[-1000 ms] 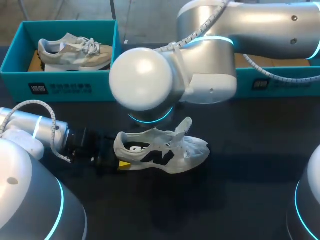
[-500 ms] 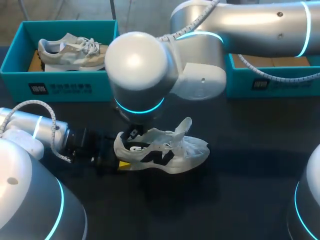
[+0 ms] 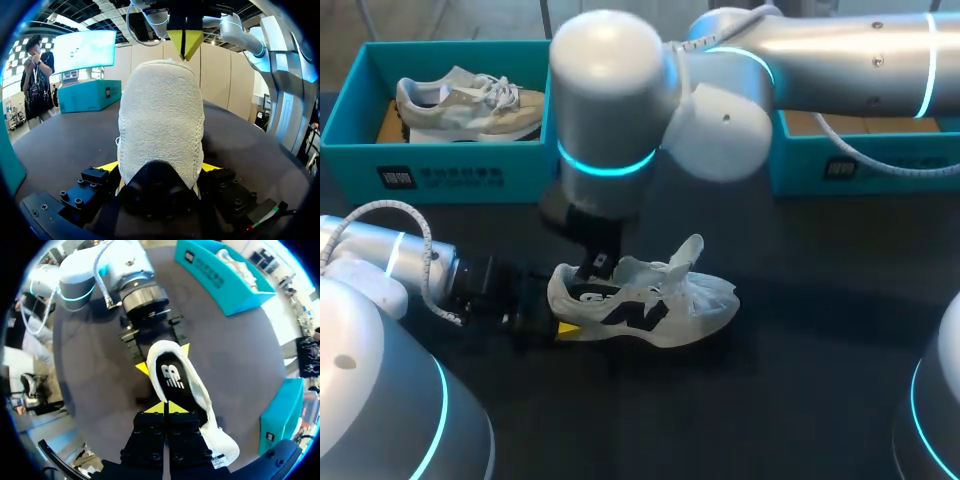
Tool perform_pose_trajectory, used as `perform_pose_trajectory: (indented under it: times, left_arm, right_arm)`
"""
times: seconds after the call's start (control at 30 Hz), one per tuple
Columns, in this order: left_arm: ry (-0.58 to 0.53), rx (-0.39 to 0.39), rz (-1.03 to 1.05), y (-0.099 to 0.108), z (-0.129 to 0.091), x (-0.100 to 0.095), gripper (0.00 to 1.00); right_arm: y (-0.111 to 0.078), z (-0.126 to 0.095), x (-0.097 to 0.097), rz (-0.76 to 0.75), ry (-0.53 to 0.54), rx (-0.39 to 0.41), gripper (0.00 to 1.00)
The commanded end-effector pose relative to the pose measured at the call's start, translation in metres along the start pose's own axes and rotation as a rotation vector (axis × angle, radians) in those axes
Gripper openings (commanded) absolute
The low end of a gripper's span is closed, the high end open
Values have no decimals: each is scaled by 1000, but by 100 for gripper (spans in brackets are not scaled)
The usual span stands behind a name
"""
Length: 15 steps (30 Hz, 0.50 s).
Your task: Take the shoe out of the shoebox, open the shoe tongue, remove and reinsert the insole, then place the shoe into the shoebox
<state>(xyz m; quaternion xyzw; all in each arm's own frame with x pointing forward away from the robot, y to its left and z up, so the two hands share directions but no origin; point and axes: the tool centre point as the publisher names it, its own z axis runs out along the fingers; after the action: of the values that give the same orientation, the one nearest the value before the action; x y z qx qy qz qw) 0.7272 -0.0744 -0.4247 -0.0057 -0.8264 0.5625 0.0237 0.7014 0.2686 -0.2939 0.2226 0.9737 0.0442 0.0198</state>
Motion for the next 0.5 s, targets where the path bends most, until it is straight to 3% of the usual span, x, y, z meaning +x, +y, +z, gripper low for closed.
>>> perform_pose_trajectory:
  times: [0.03,0.5]
  left_arm:
    - [-2,0,0,2,-1,0,0]
    - [-2,0,0,2,-1,0,0]
  right_arm:
    - [1,6,-9,1,123,5,0]
    - [2,21,-7,-5,176,-1,0]
